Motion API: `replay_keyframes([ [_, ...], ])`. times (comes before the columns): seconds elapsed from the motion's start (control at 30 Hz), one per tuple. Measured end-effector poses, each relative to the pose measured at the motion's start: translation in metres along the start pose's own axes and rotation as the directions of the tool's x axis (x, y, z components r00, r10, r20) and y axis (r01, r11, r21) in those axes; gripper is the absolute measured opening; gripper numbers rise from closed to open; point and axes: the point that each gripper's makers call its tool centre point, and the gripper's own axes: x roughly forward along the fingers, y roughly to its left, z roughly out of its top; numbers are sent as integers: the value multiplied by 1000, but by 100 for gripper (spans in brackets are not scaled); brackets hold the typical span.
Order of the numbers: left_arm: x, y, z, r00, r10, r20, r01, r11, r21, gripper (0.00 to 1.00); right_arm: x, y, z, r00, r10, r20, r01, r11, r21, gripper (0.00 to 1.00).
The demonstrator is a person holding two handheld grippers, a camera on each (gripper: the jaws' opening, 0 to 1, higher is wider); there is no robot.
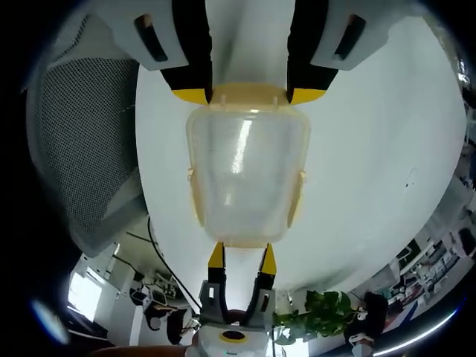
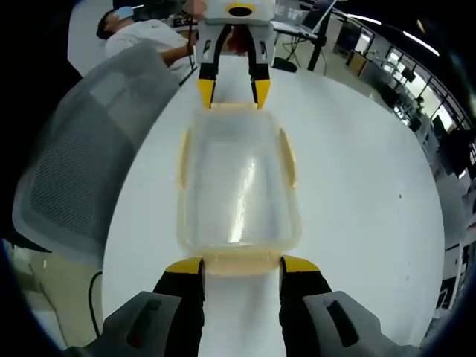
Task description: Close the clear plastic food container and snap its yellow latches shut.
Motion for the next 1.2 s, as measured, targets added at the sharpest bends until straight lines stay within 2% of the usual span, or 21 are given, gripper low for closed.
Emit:
replay_keyframes([
  [0.13,1,0,-1,1000,1,-1,-1,1000,7,39,1,-1,0,1000,0,1,0,1000,-26,39],
  [0.27,2,-3,-3,1000,-13,-15,13,1000,-24,41,3,0,-5,1000,-2,-19,2,1000,-13,38],
  [0.4,3,2,-5,999,20,-25,-21,999,-31,55,2,0,-4,1000,-12,-18,12,1000,-13,38],
  [0.53,1,4,-2,1000,17,-10,-18,999,-44,53,0,0,-6,1000,-13,-19,13,1000,-6,37],
  [0.9,1,1,-3,1000,13,-27,-14,999,-41,52,-1,1,-7,1000,-14,-13,14,1000,15,37],
  [1.13,-2,-1,-2,1000,15,-17,-16,998,-53,48,-4,2,-8,1000,-12,-11,13,998,64,37],
  [1.2,-3,-1,-2,1000,21,-14,-22,998,-57,48,-5,1,-7,1000,-12,1,12,994,107,37],
])
